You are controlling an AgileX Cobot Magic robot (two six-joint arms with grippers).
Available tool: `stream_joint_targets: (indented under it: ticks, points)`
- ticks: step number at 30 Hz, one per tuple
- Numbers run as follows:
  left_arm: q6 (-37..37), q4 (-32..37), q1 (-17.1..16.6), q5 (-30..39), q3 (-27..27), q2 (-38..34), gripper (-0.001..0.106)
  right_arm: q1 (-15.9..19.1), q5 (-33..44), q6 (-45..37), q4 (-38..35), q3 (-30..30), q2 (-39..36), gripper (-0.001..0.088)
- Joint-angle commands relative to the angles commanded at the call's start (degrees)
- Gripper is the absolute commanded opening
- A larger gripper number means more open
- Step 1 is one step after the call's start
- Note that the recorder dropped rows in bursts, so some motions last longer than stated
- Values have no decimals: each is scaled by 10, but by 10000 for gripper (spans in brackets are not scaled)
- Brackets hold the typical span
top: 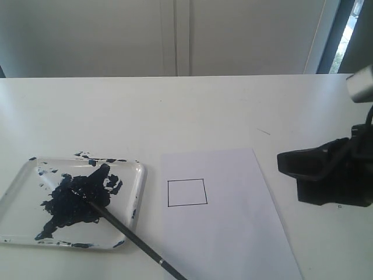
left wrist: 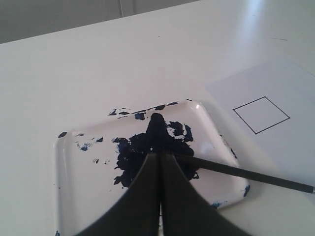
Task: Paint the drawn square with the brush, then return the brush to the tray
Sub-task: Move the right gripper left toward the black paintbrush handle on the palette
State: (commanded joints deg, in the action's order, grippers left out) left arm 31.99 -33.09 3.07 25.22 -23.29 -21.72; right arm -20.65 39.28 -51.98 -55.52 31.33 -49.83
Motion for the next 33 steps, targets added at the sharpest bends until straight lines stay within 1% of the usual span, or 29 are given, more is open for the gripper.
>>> stream_joint_targets:
  ticks: [2, 8, 10, 13, 19, 24, 27, 33]
  points:
    - [0, 0, 0, 0, 0, 0, 0, 0, 13, -34, -1, 0, 0, 0]
    - [-1, -3, 0, 0, 0, 0, 0, 0, 14, -78, -2, 0, -11, 0]
    - [-1, -3, 0, -1, 0, 0, 0, -10, 14, -95, -4, 0, -20, 0]
    - [-1, -3, 0, -1, 0, 0, 0, -34, 6, -123, -4, 0, -33, 0]
    - [-1, -3, 0, -1, 0, 0, 0, -83, -48, -123, -4, 8, -51, 0]
    - [-1, -3, 0, -1, 0, 0, 0, -127, -63, -95, -4, 36, -84, 0]
    - [-1, -3, 0, -1, 0, 0, 0, -160, -68, -87, -4, 54, -112, 0]
    - [-1, -3, 0, -1, 0, 0, 0, -232, -109, -67, -4, 79, -190, 0]
